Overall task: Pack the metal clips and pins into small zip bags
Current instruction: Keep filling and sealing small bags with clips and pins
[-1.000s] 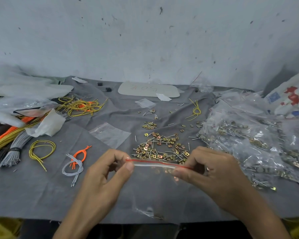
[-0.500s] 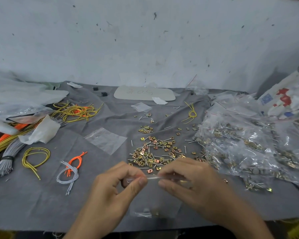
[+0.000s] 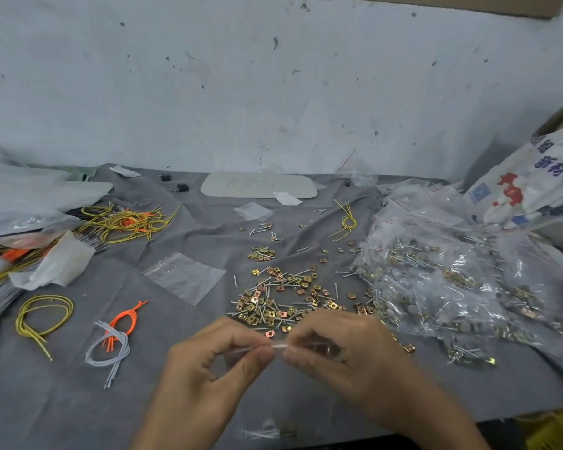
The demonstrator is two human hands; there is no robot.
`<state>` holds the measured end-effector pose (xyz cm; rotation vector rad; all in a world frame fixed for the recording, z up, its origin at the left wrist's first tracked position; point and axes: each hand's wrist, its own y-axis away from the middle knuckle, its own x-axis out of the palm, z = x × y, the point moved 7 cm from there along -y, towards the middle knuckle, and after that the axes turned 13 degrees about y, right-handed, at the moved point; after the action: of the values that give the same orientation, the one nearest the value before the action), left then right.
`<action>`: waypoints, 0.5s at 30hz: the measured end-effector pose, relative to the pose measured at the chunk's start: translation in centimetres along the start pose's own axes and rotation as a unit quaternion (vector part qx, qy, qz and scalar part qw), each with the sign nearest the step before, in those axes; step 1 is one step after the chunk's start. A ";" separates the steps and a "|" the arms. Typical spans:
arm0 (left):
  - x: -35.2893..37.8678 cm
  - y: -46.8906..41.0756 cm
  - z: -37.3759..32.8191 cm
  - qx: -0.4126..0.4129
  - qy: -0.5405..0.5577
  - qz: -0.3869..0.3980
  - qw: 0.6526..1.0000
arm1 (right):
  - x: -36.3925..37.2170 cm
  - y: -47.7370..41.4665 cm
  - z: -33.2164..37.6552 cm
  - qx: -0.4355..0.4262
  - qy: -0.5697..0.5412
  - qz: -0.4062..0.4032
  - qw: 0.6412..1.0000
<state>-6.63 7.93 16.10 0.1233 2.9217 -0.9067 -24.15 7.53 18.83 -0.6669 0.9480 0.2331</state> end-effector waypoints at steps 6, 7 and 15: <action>-1.0 -0.4 0.4 -0.010 -0.011 -0.010 1.000 | -0.7 0.6 -1.4 0.024 -0.047 -0.028 0.998; -0.9 -0.5 0.6 -0.015 -0.011 -0.011 1.000 | -0.6 0.6 -1.4 0.025 -0.057 -0.034 0.997; -1.5 -1.9 5.4 -0.113 -0.076 0.013 0.991 | -1.7 -0.3 -6.1 0.139 -0.207 -0.103 0.963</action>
<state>-5.03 3.16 12.87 0.0734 2.8473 -0.5500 -29.09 3.69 17.84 -0.4290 0.4916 0.0473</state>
